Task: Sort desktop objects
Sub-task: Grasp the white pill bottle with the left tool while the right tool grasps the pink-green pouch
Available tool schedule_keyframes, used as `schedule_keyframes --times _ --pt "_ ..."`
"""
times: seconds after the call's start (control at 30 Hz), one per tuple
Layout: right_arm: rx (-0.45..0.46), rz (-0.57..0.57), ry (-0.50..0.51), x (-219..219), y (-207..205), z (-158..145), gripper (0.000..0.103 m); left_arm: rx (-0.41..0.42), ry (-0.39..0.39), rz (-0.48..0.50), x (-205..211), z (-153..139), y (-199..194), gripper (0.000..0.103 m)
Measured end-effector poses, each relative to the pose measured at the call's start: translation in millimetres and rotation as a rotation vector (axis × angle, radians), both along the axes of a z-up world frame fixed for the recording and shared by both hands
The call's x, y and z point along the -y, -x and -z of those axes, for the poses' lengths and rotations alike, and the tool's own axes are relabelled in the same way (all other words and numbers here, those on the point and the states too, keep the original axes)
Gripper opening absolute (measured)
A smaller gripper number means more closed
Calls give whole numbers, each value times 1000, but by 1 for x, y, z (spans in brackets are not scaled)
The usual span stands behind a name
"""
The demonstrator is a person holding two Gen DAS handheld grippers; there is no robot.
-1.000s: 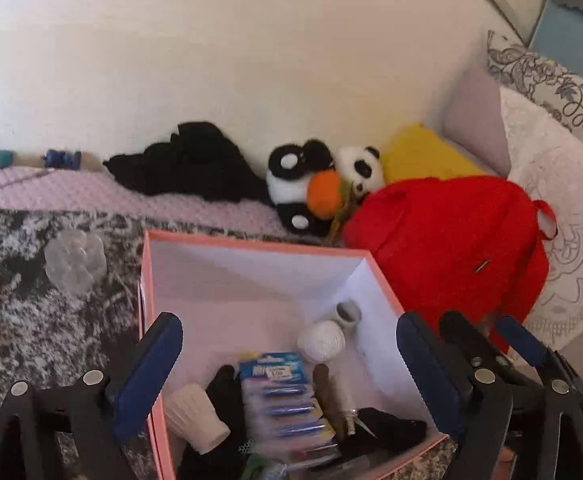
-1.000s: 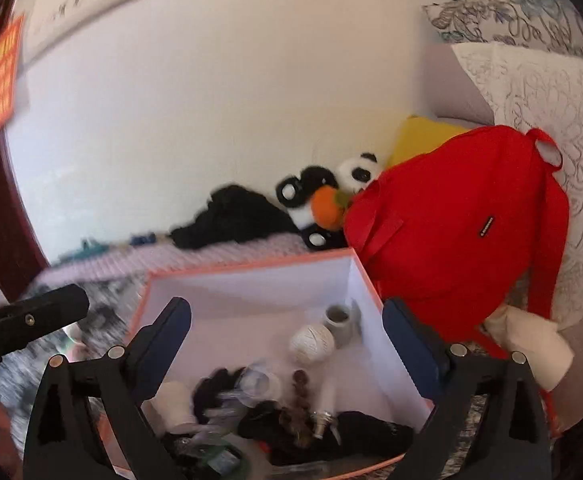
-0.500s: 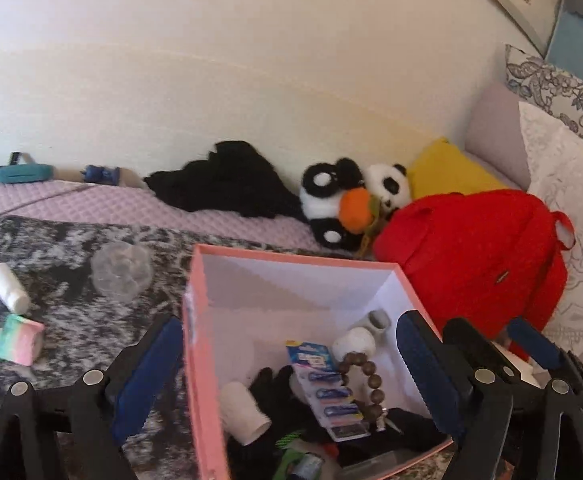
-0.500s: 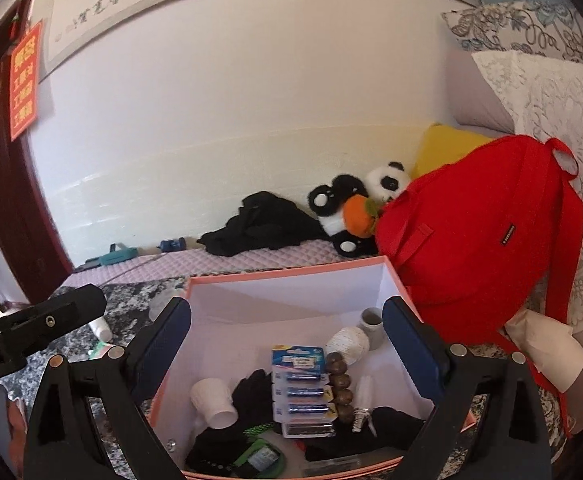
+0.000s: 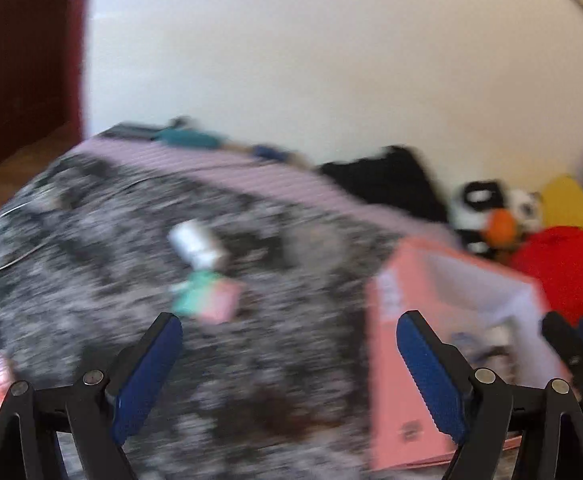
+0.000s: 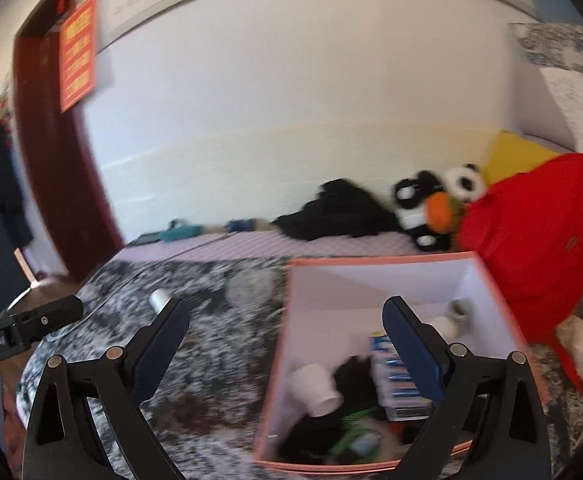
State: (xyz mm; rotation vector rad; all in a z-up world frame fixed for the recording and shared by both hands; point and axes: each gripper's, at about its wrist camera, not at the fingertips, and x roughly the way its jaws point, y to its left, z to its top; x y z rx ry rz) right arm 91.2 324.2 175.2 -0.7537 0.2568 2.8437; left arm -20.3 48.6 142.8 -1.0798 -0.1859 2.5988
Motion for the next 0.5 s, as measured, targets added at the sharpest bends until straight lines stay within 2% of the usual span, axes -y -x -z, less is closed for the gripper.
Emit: schedule_keyframes --times 0.23,0.4,0.5 --pt "159 -158 28 78 65 60 99 125 122 -138 70 66 24 91" --pt "263 -179 70 106 105 111 99 212 121 -172 96 118 50 91" --pt "315 -166 91 114 133 139 99 243 106 -189 104 133 68 91"
